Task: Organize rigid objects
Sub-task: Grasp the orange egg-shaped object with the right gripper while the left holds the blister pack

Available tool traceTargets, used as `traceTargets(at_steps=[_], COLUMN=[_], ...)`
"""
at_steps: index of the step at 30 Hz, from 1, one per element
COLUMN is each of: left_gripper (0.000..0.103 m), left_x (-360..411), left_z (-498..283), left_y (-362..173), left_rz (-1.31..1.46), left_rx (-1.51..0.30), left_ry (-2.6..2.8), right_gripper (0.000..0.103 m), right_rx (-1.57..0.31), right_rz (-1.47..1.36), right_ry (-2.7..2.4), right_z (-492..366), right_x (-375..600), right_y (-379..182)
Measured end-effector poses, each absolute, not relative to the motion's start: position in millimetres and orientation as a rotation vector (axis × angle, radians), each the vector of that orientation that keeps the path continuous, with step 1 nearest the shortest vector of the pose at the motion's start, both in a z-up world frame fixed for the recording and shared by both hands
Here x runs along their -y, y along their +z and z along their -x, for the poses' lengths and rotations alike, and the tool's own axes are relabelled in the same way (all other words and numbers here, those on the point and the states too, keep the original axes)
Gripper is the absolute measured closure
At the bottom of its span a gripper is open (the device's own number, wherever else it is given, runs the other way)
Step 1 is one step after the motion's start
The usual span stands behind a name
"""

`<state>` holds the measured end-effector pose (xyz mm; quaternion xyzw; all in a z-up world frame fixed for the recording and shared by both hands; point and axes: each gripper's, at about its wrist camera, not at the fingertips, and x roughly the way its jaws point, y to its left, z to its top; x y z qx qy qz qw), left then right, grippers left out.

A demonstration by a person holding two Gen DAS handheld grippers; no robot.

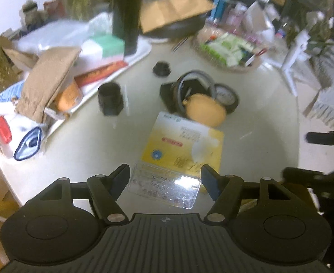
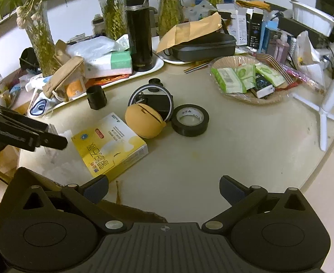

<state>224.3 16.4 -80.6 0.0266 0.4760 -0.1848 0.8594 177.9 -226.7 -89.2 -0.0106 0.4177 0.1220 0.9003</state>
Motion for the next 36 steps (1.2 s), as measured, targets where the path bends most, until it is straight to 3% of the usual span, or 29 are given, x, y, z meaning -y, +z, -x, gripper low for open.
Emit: traceTargets(at_steps=[19,36], left_gripper=[0.035,0.035], left_x=[-22.2,-25.3], left_z=[-182.1,-187.6], left_y=[-58.5,-63.5], left_rz=[-0.023,-0.050], left_rx=[-0.761,-0.747], left_ry=[-0.378,-0.349], right_gripper=[0.001,0.016], right_rx=[-0.843,-0.839], right_rz=[0.034,0.093], right_ry=[0.394,0.416], right_z=[-231.9,-288.1], right_x=[207.7,179.9], right_y=[-100.4,-117.3])
